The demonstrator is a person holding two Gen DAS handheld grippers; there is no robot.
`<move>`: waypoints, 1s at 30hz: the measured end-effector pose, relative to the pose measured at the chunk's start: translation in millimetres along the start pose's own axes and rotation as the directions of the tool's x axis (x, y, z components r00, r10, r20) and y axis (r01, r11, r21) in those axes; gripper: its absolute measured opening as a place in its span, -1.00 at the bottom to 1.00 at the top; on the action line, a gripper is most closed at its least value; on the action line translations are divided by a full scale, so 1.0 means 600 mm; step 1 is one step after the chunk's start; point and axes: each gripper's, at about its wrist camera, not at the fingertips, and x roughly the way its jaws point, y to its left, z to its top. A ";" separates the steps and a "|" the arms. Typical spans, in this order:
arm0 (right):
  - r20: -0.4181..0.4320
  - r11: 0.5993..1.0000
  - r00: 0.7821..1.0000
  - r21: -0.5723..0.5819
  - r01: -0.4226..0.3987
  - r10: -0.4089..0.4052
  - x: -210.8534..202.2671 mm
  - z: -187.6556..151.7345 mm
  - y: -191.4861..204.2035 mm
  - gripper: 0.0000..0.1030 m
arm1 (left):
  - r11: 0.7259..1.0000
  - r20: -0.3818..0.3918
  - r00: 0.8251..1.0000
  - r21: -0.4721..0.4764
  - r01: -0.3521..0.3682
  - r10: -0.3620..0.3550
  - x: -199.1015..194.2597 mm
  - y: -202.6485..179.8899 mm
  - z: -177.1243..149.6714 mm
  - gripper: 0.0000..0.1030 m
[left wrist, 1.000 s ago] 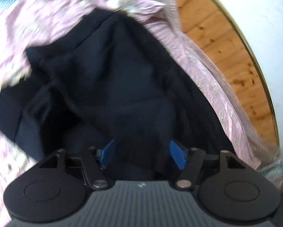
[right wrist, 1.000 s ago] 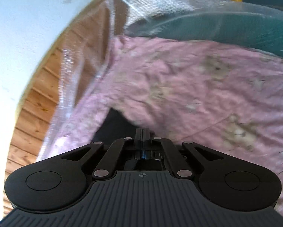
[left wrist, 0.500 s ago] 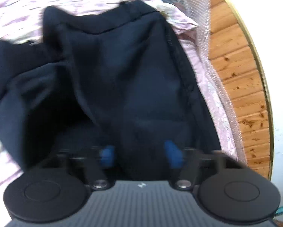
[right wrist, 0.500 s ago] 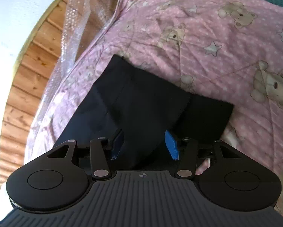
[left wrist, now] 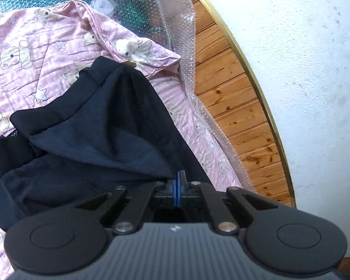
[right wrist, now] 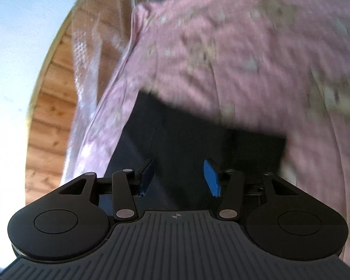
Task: Fold clothes
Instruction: 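Fold the garment edge with the right gripper while the left gripper grasps the waistband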
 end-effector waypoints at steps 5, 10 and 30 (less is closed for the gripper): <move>-0.019 0.998 0.998 0.014 0.068 -0.068 0.021 -0.030 -0.014 -0.08 | 1.000 0.000 1.000 0.004 0.002 -0.002 -0.003 -0.004 0.001 -0.98; 0.073 0.999 0.997 0.019 0.030 -0.031 0.044 -0.014 -0.008 0.02 | 0.999 -0.021 1.000 0.035 0.018 -0.017 -0.005 -0.020 0.003 -0.97; 0.161 0.993 0.985 -0.083 0.080 -0.066 -0.060 -0.001 -0.030 -1.00 | 0.962 -0.098 0.960 0.108 -0.251 0.261 0.002 0.042 -0.035 -0.97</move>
